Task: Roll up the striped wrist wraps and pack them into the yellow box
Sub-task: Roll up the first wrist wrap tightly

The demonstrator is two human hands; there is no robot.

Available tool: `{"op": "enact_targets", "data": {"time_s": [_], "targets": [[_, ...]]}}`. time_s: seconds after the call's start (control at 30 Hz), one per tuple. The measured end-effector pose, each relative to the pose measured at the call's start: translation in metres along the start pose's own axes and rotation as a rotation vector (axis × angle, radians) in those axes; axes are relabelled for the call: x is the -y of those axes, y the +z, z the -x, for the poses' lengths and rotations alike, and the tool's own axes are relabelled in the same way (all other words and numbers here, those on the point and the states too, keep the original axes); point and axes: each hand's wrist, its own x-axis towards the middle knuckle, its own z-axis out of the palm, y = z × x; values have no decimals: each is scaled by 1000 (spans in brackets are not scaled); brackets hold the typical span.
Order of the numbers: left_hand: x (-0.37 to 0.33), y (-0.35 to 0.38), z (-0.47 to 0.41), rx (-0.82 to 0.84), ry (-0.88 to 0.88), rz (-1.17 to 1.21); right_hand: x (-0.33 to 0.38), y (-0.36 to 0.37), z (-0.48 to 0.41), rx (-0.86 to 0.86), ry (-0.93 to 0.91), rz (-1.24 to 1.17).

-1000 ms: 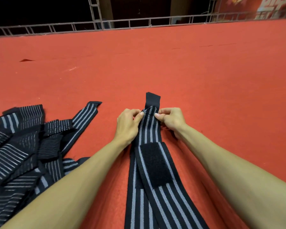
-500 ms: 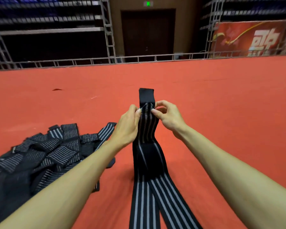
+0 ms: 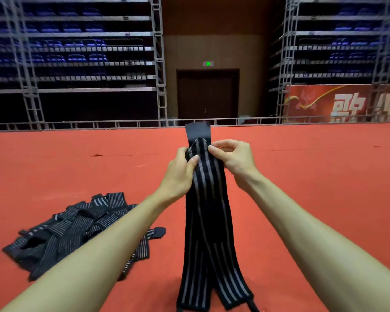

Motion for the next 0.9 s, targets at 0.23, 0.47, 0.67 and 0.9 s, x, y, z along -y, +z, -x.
{"op": "enact_targets", "data": {"time_s": [0.23, 0.47, 0.67, 0.9], "targets": [[-60, -34, -2, 5, 110, -86, 64, -14, 21, 68, 1, -210], [-74, -38, -3, 144, -116, 225, 74, -21, 17, 105, 4, -241], [2, 7, 3, 134, -307, 85, -12, -11, 13, 169, 268, -84], [103, 62, 8, 19, -401, 192, -117, -1, 0, 226, 473, -119]]}}
